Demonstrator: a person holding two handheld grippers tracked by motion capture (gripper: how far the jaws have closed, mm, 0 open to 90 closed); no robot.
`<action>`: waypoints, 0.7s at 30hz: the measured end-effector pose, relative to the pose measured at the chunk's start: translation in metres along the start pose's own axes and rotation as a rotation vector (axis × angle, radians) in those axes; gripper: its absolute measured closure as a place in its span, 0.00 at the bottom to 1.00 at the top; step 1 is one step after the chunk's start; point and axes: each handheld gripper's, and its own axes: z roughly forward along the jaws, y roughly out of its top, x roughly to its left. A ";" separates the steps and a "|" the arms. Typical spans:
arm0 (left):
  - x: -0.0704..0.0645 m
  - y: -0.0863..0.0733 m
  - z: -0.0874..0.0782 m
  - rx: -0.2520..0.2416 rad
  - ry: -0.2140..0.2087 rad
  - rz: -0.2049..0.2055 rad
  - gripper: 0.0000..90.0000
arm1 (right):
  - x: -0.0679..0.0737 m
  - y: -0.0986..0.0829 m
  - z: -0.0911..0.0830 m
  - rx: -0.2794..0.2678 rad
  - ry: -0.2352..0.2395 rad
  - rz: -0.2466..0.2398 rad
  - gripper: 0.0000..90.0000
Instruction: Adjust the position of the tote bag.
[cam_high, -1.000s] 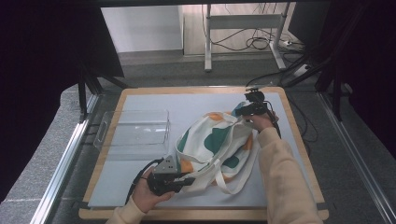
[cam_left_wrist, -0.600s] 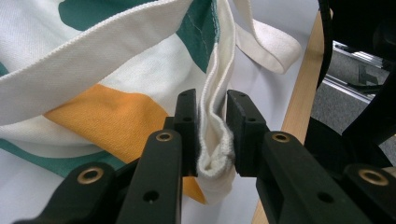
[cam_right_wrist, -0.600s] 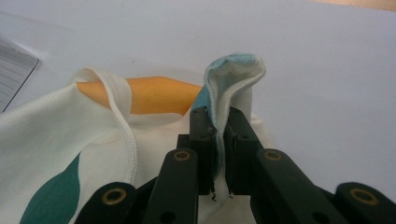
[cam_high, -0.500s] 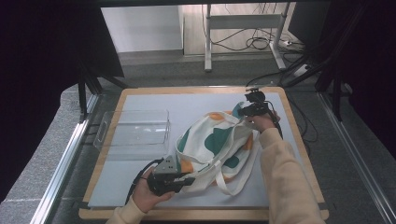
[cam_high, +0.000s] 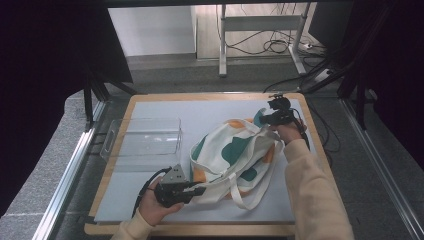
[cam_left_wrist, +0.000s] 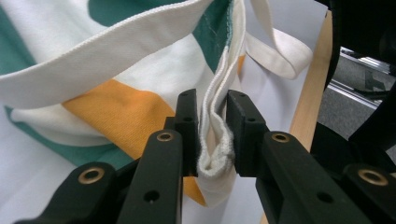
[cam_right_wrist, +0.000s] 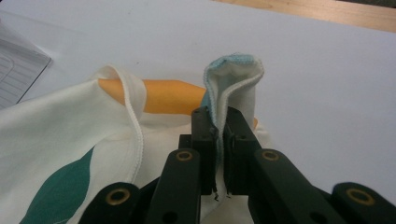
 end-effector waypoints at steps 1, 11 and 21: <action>0.001 0.000 -0.001 -0.002 0.004 -0.002 0.84 | 0.000 -0.001 -0.003 -0.006 0.000 -0.001 0.94; 0.013 0.002 -0.009 -0.014 0.042 -0.013 0.85 | -0.011 -0.024 -0.029 -0.039 0.007 0.015 0.94; 0.025 0.006 -0.010 -0.009 0.076 -0.020 0.85 | -0.012 -0.047 -0.054 -0.089 0.005 0.006 0.94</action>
